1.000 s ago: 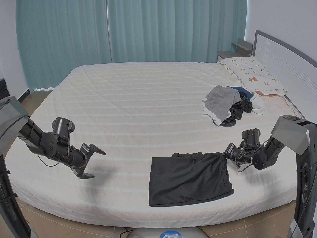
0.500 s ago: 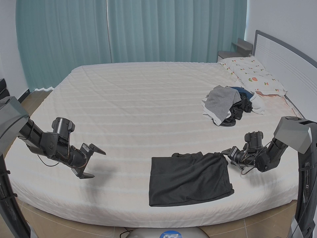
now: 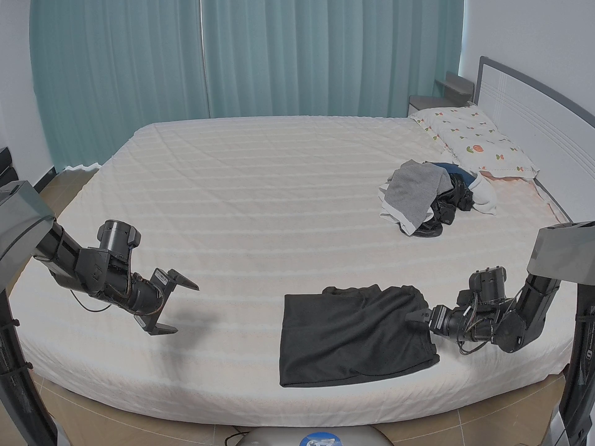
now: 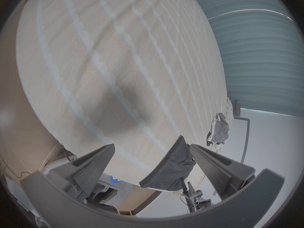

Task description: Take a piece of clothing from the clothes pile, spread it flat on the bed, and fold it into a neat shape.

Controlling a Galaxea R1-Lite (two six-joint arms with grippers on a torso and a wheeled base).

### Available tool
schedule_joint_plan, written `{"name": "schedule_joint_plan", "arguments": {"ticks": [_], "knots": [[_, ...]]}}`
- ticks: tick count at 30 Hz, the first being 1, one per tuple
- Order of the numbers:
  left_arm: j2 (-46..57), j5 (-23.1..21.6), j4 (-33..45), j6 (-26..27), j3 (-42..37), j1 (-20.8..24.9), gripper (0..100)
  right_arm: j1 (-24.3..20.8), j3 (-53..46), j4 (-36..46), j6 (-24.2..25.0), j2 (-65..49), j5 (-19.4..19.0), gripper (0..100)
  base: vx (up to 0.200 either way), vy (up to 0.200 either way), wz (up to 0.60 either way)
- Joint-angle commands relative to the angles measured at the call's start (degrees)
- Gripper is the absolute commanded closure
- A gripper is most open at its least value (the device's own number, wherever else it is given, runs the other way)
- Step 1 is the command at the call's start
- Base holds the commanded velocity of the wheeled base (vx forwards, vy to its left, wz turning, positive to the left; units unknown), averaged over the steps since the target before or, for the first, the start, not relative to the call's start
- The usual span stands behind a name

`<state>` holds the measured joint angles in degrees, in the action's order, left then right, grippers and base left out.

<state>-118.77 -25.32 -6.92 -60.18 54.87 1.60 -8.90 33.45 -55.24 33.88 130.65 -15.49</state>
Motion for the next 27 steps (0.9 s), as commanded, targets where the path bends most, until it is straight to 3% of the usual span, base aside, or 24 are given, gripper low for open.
{"name": "schedule_joint_plan", "arguments": {"ticks": [1,4,5,27], "knots": [[-0.1,0.0,0.0,0.0,0.1,0.0,0,-3.8,-5.9,-1.0,-2.9,-3.3,-0.8,0,0.0,0.0,0.0],[-0.1,0.0,0.0,-0.1,0.1,0.0,0,-4.5,-7.1,-0.7,-3.3,-3.4,-0.8,0,0.0,0.0,0.0],[-0.1,0.0,0.0,0.0,0.1,0.0,0,-4.5,-7.2,-0.6,-3.3,-3.4,-0.7,100,0.0,0.0,0.0],[-0.1,0.0,0.0,-0.1,0.1,0.0,0,-0.3,-15.2,-1.1,-9.4,-4.2,-0.6,100,0.0,0.0,0.0]]}}
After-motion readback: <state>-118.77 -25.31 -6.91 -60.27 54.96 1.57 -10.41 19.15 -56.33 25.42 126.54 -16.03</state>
